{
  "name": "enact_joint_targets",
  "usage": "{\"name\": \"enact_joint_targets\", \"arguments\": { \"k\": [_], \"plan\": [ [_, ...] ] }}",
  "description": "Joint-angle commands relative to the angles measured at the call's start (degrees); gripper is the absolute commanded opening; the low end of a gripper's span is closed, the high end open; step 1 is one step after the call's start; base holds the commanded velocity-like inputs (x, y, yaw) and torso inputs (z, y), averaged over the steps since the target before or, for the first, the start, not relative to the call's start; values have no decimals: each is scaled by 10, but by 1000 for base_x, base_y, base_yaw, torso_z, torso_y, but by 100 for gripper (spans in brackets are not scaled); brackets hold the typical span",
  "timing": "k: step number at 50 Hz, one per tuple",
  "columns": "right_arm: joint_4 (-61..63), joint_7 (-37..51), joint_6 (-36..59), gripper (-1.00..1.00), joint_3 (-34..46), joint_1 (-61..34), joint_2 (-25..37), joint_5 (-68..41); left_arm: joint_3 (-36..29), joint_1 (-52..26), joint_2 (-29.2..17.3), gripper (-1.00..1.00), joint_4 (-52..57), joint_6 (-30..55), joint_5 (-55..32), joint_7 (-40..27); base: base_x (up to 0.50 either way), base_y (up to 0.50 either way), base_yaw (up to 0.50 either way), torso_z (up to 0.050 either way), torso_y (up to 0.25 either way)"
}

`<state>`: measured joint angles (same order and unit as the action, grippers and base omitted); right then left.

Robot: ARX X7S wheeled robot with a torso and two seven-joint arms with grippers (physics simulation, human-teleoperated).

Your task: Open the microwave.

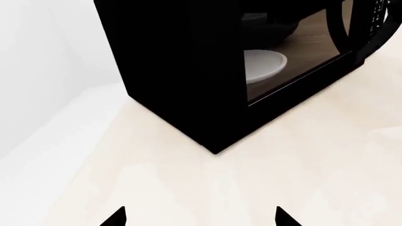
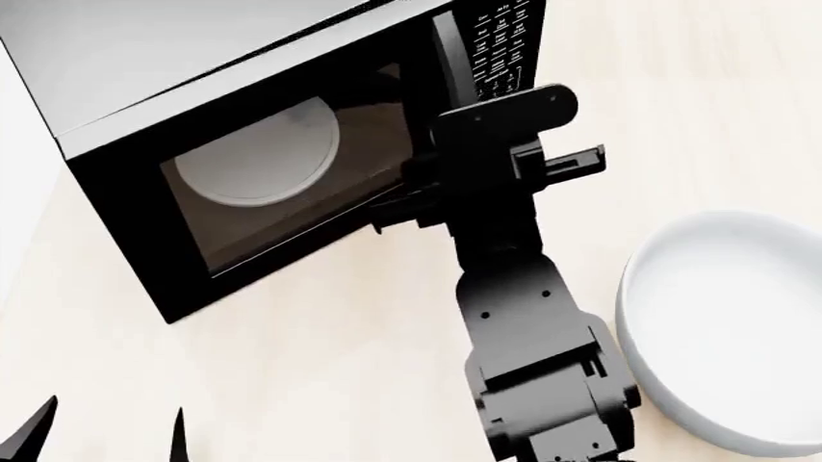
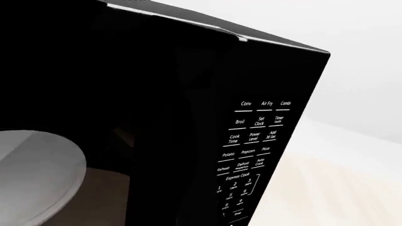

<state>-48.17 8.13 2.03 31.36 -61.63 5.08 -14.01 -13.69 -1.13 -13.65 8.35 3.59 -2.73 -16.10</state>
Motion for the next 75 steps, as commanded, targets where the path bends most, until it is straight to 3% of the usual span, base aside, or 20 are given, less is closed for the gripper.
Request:
{"name": "enact_joint_targets", "arguments": {
  "k": [1,25,56,75],
  "plan": [
    [104,15,37,-100,11,42,32,-15,-4,-4,-2,100,-3,1,-1,-2,0,0,0,0,0],
    [416,70,145,-100,5,178,98,-71,-12,-3,-6,100,1,1,-5,-8,0,0,0,0,0],
    [578,101,135,-100,21,287,144,-77,-22,-13,-12,100,2,10,-4,-15,0,1,4,0,2],
    [599,109,113,-100,19,320,154,-80,-25,-11,-16,100,4,7,-10,-19,0,3,5,1,2]
  ]
}}
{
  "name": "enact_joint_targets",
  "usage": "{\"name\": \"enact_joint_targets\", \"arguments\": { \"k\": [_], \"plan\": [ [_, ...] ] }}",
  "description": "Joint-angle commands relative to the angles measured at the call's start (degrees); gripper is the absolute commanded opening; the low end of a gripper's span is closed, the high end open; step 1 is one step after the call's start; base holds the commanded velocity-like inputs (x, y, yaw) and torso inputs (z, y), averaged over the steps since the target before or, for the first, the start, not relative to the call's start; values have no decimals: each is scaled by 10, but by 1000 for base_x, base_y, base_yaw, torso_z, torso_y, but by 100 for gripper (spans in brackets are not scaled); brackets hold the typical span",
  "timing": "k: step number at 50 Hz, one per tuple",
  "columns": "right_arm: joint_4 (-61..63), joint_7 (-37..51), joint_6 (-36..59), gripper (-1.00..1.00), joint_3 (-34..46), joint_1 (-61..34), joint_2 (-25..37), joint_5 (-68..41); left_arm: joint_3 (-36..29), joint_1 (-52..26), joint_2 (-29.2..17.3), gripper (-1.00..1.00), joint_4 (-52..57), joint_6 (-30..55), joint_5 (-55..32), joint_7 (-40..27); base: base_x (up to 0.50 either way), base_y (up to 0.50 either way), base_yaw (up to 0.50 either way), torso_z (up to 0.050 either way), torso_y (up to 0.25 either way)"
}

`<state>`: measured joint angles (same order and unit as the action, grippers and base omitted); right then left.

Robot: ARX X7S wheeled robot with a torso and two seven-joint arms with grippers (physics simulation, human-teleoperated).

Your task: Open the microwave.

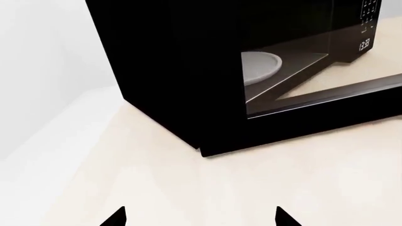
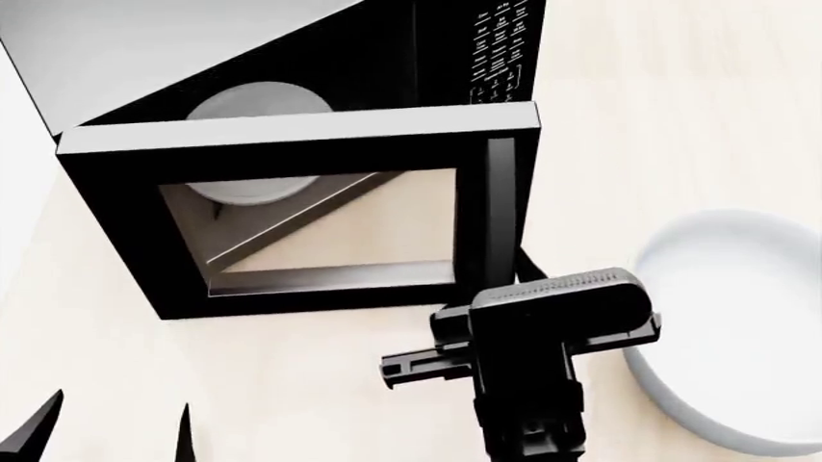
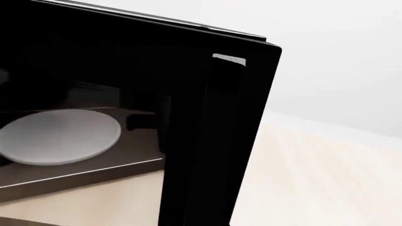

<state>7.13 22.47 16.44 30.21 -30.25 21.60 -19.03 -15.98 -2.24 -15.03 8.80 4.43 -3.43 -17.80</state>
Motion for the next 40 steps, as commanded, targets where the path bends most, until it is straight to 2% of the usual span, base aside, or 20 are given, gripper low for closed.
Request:
{"name": "enact_joint_targets", "arguments": {
  "k": [1,4,5,22,40],
  "plan": [
    [45,-34,-33,-100,31,6,-12,-29,-2,0,-2,100,-2,-2,-3,-2,0,3,5,0,0],
    [36,-38,-34,-100,33,5,-13,-30,-2,0,-2,100,-3,-3,-4,-3,0,2,5,0,4],
    [31,-38,-37,100,32,4,-15,-29,-2,0,-2,100,-3,-3,-4,-3,0,3,5,0,0],
    [17,-36,-57,100,13,14,-9,-42,-7,-1,-5,100,-4,-3,-6,-6,0,0,0,0,1],
    [57,-11,-63,100,-37,50,40,-65,-13,-3,-8,100,8,6,-5,-11,0,0,0,1,0]
  ]
}}
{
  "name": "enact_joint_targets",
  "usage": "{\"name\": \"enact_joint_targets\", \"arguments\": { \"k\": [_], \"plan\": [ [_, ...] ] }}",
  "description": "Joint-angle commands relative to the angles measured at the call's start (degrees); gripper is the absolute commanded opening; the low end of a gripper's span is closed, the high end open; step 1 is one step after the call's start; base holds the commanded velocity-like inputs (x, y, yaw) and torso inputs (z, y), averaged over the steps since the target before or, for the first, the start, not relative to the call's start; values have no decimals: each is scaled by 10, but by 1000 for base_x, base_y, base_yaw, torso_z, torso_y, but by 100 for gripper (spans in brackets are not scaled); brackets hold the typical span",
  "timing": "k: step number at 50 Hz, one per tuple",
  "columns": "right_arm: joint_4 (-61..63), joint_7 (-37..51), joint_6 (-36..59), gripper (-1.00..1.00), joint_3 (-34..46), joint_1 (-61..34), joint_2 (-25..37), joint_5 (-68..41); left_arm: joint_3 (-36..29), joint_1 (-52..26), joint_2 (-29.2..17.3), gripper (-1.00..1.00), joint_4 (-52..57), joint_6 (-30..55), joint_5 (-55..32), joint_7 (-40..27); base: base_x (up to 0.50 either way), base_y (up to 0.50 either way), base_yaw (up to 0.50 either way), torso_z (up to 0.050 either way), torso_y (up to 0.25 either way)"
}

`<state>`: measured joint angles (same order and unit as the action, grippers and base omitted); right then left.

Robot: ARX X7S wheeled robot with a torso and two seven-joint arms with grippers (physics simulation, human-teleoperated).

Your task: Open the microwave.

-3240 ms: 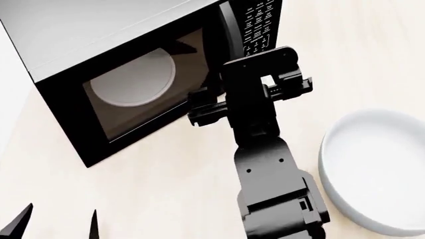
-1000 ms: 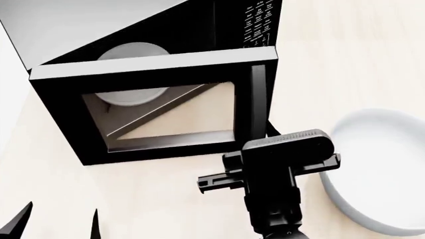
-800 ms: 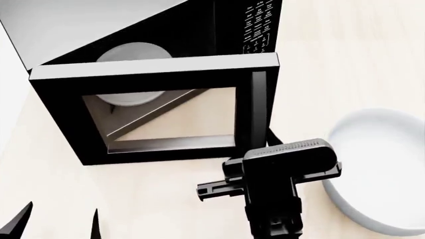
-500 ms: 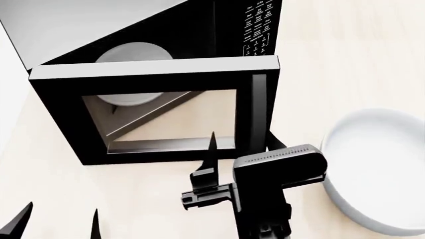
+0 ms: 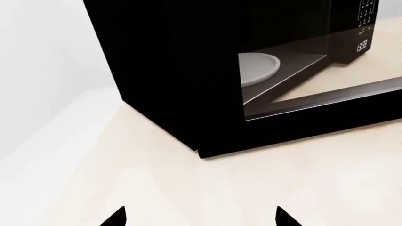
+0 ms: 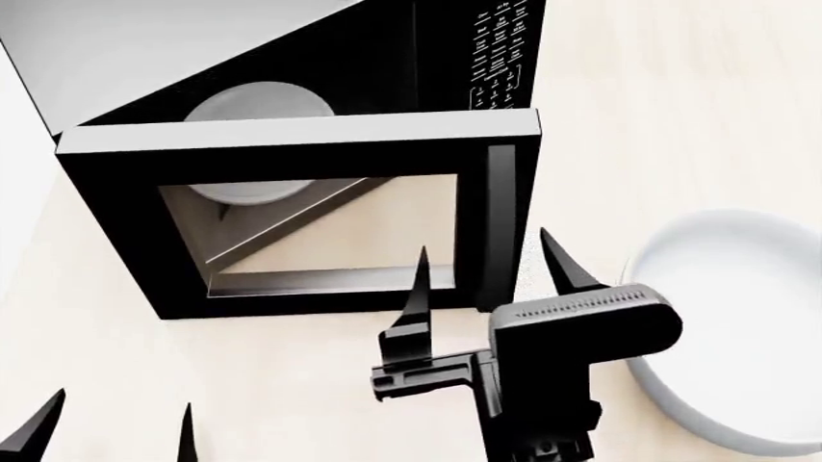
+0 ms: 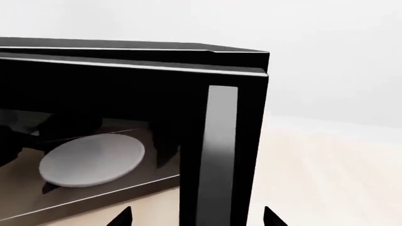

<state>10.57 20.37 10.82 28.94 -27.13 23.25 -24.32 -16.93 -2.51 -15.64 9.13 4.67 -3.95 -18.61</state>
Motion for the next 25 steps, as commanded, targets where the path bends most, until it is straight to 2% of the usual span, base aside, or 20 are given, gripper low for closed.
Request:
{"name": "enact_joint_targets", "arguments": {
  "k": [1,11,25],
  "plan": [
    [28,12,-6,100,-26,22,27,-13,-4,0,-2,100,5,4,0,-3,0,0,0,0,0],
    [133,46,33,100,-41,49,63,-35,-8,-1,-2,100,6,5,0,-5,0,0,0,0,0],
    [295,126,191,100,-82,-1,107,-145,-14,-5,-1,100,-1,1,0,-6,0,0,0,0,1]
  ]
}}
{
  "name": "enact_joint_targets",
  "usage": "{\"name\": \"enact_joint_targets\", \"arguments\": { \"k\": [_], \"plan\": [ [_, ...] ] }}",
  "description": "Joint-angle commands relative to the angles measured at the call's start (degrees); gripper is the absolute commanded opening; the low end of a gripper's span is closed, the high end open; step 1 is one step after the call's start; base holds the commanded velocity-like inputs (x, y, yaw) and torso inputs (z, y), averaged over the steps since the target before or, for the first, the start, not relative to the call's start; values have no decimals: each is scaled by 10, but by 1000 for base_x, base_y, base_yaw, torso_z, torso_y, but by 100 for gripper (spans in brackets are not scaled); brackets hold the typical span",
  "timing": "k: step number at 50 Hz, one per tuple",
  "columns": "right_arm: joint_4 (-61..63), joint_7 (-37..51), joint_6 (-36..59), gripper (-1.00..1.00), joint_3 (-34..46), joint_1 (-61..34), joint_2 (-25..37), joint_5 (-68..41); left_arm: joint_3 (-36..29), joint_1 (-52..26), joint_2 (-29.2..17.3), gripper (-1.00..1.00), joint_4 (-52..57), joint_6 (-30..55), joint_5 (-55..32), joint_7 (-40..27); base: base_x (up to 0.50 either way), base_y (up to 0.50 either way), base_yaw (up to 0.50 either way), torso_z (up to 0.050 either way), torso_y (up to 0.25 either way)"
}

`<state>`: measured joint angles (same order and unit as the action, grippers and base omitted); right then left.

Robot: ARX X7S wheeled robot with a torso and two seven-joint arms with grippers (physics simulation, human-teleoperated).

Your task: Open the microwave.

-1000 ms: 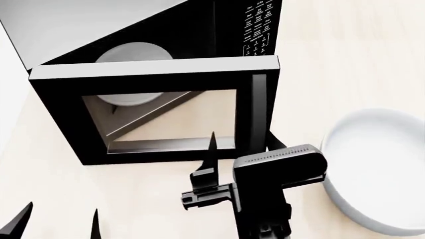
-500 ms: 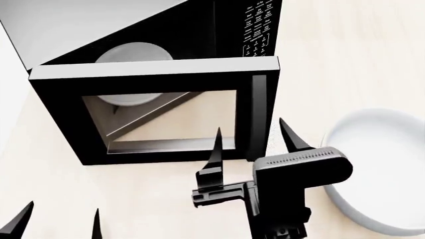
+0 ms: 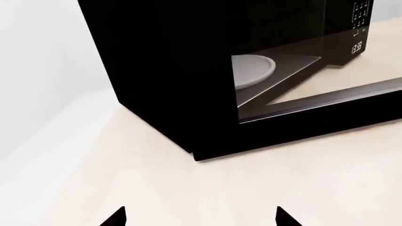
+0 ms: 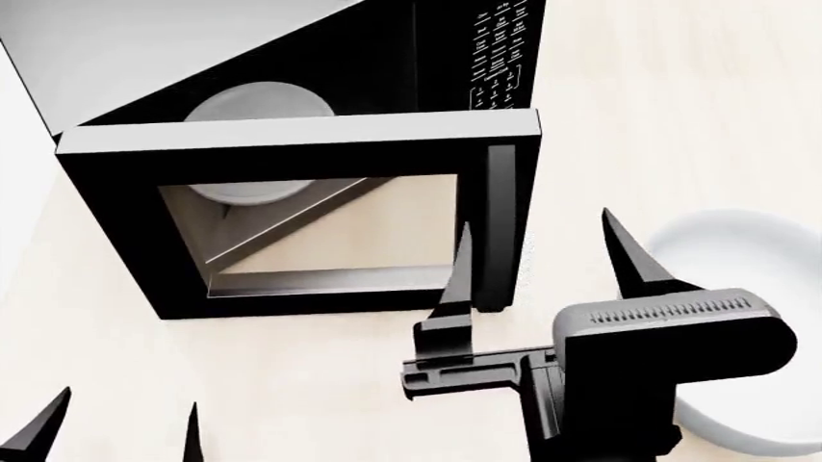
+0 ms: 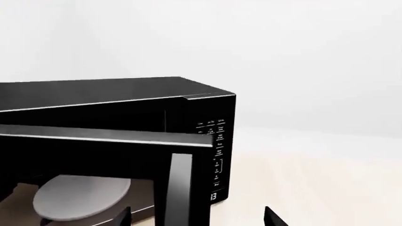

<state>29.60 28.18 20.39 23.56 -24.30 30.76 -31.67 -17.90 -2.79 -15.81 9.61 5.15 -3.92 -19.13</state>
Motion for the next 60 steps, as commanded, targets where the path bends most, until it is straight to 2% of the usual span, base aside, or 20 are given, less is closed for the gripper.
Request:
{"name": "enact_joint_targets", "arguments": {
  "k": [1,15,24,31,38,45,51,53,58,60],
  "plan": [
    [111,54,106,100,-31,-37,35,-79,-5,-2,0,100,-5,-4,-1,-1,0,0,0,0,0],
    [197,133,249,100,-66,-184,42,-235,-4,-2,-5,100,1,-2,-7,-2,0,0,0,0,0],
    [184,221,341,100,-66,-315,13,-291,-7,-4,-4,100,-1,-2,-9,-2,0,0,0,0,0],
    [153,241,388,100,-62,-402,2,-329,-10,-7,-3,100,-7,-5,-11,-1,0,0,0,0,0],
    [87,223,421,100,-24,-489,-18,-301,-13,-10,-2,100,-8,-4,-14,-1,0,0,0,0,0],
    [-11,157,391,100,-14,-522,-40,-279,-16,-10,-3,100,-7,-4,-13,-2,0,0,0,0,0],
    [-95,53,407,100,8,-553,-43,-317,-15,-8,-4,100,1,-1,-15,-4,0,0,0,0,0],
    [-145,32,433,100,-4,-565,-53,-368,-16,-7,-5,100,6,0,-15,-5,0,0,0,0,0],
    [-192,50,450,100,10,-593,-58,-347,-17,-8,-6,100,3,-2,-15,-6,0,0,0,0,0],
    [-237,47,493,100,12,-616,-67,-380,-17,-8,-6,100,6,-1,-15,-7,0,0,0,0,0]
  ]
}}
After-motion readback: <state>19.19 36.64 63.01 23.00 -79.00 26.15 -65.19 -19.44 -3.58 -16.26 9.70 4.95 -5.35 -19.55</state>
